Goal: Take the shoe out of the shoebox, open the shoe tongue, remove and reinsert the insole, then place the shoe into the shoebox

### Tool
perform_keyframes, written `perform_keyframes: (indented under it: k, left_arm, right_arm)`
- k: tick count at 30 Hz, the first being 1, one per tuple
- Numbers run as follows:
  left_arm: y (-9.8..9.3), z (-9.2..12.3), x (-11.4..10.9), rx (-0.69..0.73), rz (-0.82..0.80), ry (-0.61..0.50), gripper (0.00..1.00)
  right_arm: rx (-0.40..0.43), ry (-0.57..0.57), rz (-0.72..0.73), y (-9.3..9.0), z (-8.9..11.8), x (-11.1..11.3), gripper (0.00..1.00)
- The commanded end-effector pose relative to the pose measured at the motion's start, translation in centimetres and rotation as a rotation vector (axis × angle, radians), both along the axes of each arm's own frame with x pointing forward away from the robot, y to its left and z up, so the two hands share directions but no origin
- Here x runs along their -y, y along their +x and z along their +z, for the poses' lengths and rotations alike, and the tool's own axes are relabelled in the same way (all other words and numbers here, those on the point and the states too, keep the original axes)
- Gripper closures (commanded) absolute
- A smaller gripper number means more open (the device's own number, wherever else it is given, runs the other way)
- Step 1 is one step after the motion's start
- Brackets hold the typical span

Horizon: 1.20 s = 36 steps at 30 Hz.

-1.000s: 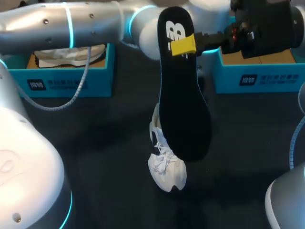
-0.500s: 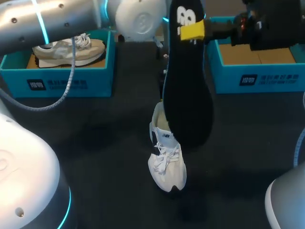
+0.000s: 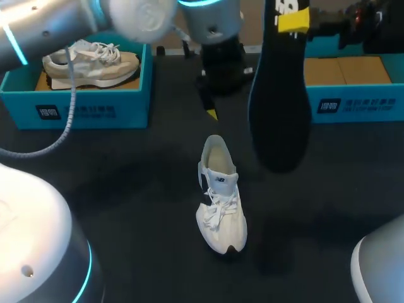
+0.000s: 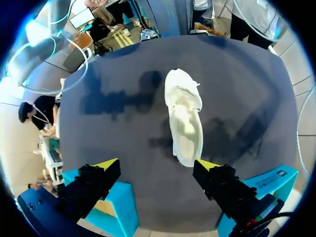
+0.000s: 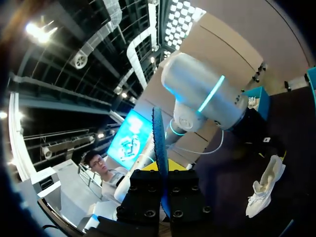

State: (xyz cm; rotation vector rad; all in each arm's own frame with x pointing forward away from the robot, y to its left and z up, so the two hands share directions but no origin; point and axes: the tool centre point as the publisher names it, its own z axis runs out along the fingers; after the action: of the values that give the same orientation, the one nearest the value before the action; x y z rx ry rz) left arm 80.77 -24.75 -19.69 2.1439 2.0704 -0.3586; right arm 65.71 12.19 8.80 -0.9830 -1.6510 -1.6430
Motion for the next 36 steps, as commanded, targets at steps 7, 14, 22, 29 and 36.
perform_keyframes:
  k: [7, 14, 22, 29, 36]
  left_arm:
    - [1.9, 4.5, -2.6, 0.042, -0.039, -0.198, 0.00]
    - [3.5, 8.0, -4.2, 0.081, -0.106, -0.285, 0.00]
    - [4.5, 10.3, -5.4, 0.162, -0.235, -0.273, 0.00]
    - [4.5, 10.3, -5.4, 0.162, -0.235, -0.273, 0.00]
    - [4.5, 10.3, -5.4, 0.162, -0.235, -0.273, 0.00]
  right_arm:
    - [-0.073, 0.074, -0.049, 4.9, -1.1, 2.0, 1.00]
    - [-0.153, 0.098, -0.071, 7.7, -1.6, 3.2, 1.00]
    - [-0.359, 0.192, -0.177, 9.0, -4.3, 2.8, 1.00]
    - [-0.359, 0.192, -0.177, 9.0, -4.3, 2.8, 1.00]
    - [-0.359, 0.192, -0.177, 9.0, -4.3, 2.8, 1.00]
